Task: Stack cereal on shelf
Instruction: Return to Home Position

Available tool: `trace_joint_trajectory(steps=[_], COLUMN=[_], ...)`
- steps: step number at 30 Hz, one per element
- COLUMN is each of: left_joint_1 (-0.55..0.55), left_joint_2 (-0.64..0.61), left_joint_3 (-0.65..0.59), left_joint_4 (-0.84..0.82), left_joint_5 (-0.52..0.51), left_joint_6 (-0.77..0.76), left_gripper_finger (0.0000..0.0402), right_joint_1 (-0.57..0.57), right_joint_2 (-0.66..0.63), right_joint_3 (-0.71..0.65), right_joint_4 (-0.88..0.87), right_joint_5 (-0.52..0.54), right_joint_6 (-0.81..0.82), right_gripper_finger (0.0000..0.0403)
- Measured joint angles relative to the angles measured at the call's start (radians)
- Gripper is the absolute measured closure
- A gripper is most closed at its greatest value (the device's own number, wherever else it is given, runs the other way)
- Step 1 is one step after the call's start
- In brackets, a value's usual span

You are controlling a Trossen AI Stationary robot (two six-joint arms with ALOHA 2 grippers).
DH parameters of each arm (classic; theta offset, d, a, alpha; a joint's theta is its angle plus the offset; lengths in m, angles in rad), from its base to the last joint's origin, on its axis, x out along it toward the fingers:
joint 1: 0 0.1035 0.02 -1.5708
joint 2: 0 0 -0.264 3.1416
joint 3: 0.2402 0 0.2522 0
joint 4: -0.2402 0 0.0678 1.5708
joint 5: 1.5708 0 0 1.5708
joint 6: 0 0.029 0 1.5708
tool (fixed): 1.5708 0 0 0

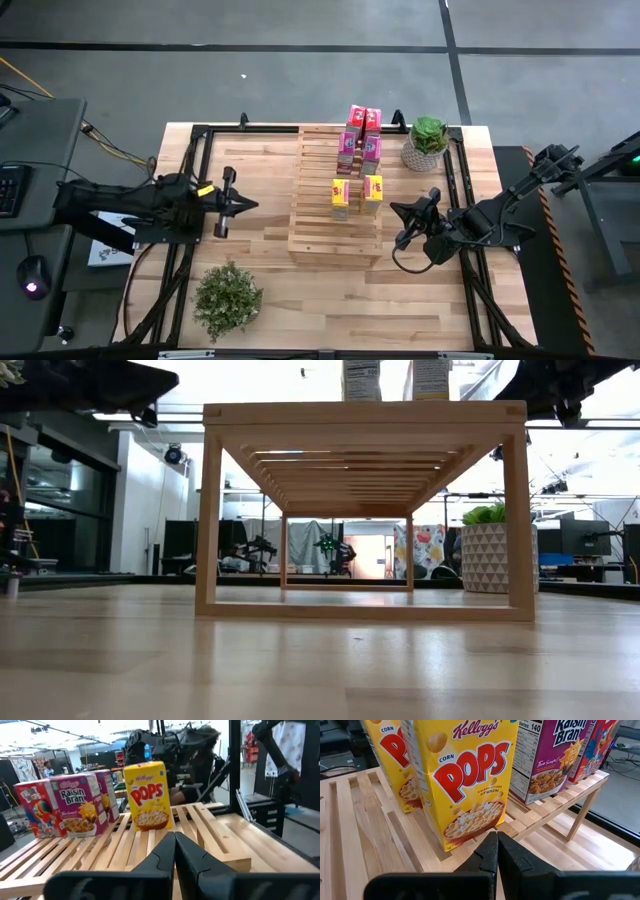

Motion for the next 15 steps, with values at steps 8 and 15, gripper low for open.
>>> trace_joint_trajectory(steps=[8,15], left_joint_1=[-0.005,-0.003], left_joint_2=[-0.261,-0.395], left_joint_3=[-0.041,-0.213], left_joint_4=[-0.166,-0.029], left_joint_5=[-0.012,-0.019], left_joint_6=[-0.058,-0.075], left_gripper_finger=[0.0401,0.0401], right_joint_1=[0.000,0.000], right_joint_2=[0.000,0.000], right_joint_3=[0.000,0.000], right_joint_4=[-0.008,-0.001], right_joint_5=[-0.002,-0.001], right_joint_6=[0.001,0.006], right_gripper_finger=[0.0403,0.0403])
